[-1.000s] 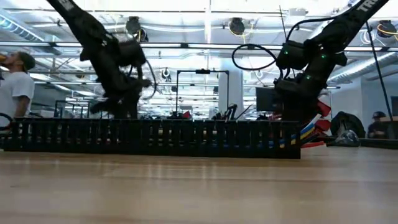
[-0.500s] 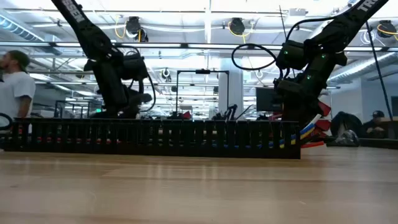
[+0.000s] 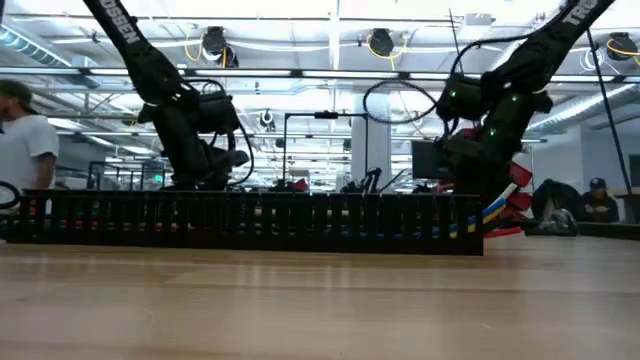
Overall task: Ziptie cables
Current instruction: Close the black cable duct
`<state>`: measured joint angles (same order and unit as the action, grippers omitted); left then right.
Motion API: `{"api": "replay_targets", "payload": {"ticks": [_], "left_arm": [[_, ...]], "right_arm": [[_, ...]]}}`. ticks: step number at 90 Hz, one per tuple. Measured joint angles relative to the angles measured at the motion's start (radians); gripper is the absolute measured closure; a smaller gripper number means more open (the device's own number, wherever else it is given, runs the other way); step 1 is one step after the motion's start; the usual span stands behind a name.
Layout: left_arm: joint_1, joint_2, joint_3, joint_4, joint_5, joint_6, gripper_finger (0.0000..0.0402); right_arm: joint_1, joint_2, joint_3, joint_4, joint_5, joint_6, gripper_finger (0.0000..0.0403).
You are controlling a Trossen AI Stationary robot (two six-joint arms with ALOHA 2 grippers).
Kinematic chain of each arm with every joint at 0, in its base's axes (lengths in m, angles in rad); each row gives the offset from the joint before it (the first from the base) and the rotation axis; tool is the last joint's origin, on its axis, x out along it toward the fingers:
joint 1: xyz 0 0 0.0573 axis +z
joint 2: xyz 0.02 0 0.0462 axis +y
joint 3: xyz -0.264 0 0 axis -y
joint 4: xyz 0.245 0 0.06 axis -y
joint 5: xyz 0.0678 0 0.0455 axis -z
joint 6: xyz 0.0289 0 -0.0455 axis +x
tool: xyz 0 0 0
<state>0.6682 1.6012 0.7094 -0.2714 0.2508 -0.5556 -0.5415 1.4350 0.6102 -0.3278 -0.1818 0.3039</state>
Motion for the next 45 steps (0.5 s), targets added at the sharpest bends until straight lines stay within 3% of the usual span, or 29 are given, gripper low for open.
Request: {"api": "replay_targets", "payload": {"ticks": [18, 45], "left_arm": [[0.000, 0.001, 0.000, 0.008, 0.011, 0.021, 0.0301], [0.000, 0.001, 0.000, 0.007, 0.014, 0.046, 0.0301]], "right_arm": [[-0.016, 0.076, 0.003, 0.064, -0.036, 0.036, 0.0211], [-0.075, -0.085, 0.000, -0.019, 0.003, 0.017, 0.0211]]}}
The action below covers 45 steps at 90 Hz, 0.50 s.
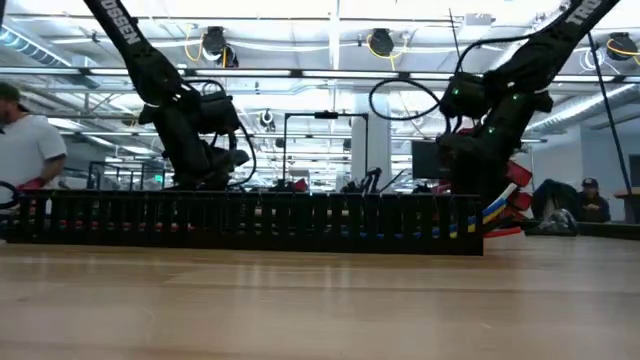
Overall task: Ziptie cables
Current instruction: Close the black cable duct
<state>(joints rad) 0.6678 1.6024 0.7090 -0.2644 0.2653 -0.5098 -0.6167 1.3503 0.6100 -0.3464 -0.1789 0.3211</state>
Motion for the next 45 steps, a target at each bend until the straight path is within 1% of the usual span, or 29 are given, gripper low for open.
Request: {"api": "replay_targets", "payload": {"ticks": [11, 21, 31, 45], "left_arm": [[0.000, 0.000, 0.000, 0.001, 0.000, 0.000, 0.0301], [-0.001, 0.000, 0.000, 0.001, 0.000, 0.000, 0.0301], [-0.005, 0.001, -0.001, 0.005, 0.000, 0.005, 0.0301], [-0.018, 0.001, -0.002, 0.011, -0.004, 0.020, 0.0301]], "right_arm": [[-0.028, 0.006, 0.000, 0.005, -0.003, -0.013, 0.0211], [-0.032, 0.061, 0.000, 0.023, -0.003, -0.015, 0.0211], [-0.032, 0.127, 0.000, 0.084, -0.006, -0.015, 0.0211], [-0.034, 0.176, 0.001, 0.150, -0.044, 0.012, 0.0211]]}}
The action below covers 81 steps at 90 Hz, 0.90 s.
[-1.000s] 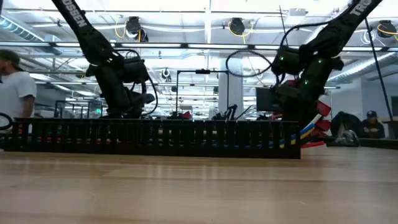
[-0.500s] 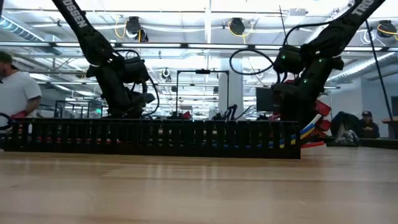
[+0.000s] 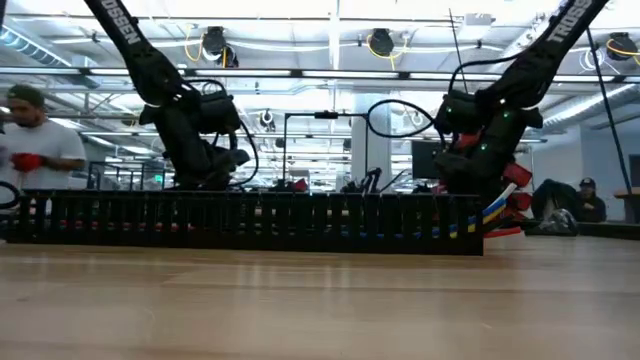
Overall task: Ziptie cables
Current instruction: Close the black cable duct
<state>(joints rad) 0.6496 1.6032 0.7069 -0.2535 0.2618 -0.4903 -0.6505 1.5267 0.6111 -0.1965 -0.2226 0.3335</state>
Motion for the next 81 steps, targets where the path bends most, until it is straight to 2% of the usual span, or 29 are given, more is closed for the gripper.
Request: {"api": "replay_targets", "payload": {"ticks": [13, 43, 81], "left_arm": [[-0.004, 0.000, -0.001, -0.001, -0.002, 0.000, 0.0301], [-0.007, 0.000, -0.001, -0.004, -0.002, 0.003, 0.0301], [-0.007, 0.000, -0.001, -0.003, -0.010, 0.008, 0.0301]], "right_arm": [[0.001, -0.008, -0.002, 0.015, -0.004, 0.017, 0.0225], [0.003, -0.059, -0.007, -0.005, -0.022, 0.030, 0.0320], [0.021, -0.069, -0.004, -0.039, -0.038, -0.024, 0.0368]]}}
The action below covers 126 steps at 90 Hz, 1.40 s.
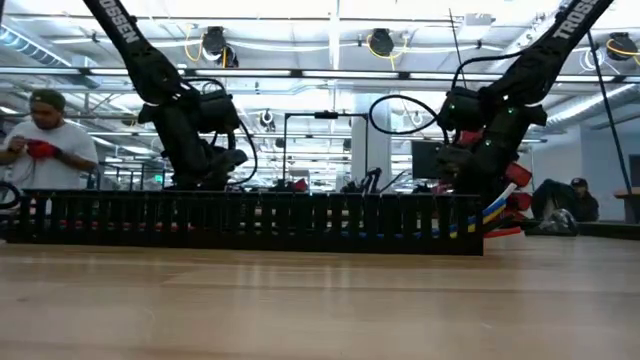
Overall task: Ziptie cables
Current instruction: Close the black cable duct
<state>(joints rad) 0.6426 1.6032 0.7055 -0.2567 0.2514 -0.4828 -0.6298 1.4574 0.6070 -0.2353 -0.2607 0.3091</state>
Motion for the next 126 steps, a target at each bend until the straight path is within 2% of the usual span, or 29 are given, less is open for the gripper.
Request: {"api": "replay_targets", "payload": {"ticks": [12, 26, 41, 52, 70, 85, 91, 100, 126], "left_arm": [[0.000, 0.000, 0.000, 0.000, -0.025, 0.001, 0.0301], [-0.002, 0.000, 0.000, 0.008, -0.040, 0.013, 0.0301], [-0.005, 0.000, 0.001, 0.035, -0.065, 0.034, 0.0301], [-0.023, 0.002, 0.005, 0.084, -0.065, 0.056, 0.0301], [-0.070, -0.001, 0.003, 0.136, -0.067, 0.073, 0.0302], [-0.091, 0.007, 0.003, 0.130, -0.070, 0.079, 0.0302], [-0.098, 0.013, 0.005, 0.129, -0.072, 0.081, 0.0302], [-0.104, 0.023, 0.005, 0.133, -0.083, 0.078, 0.0302], [-0.108, 0.026, 0.005, 0.132, -0.090, 0.078, 0.0302]], "right_arm": [[0.013, -0.014, 0.002, -0.014, -0.006, -0.029, 0.0396], [0.041, -0.061, 0.002, -0.063, 0.010, -0.072, 0.0402], [0.097, -0.118, 0.004, -0.128, 0.116, -0.148, 0.0402], [0.167, -0.143, 0.015, -0.109, 0.169, -0.198, 0.0400], [0.267, -0.143, 0.009, -0.137, 0.320, -0.204, 0.0401], [0.265, -0.143, 0.008, -0.135, 0.298, -0.264, 0.0399], [0.260, -0.142, 0.007, -0.140, 0.262, -0.296, 0.0383], [0.255, -0.142, 0.007, -0.135, 0.205, -0.316, 0.0334], [0.249, -0.070, 0.005, -0.068, 0.180, -0.381, 0.0124]]}}
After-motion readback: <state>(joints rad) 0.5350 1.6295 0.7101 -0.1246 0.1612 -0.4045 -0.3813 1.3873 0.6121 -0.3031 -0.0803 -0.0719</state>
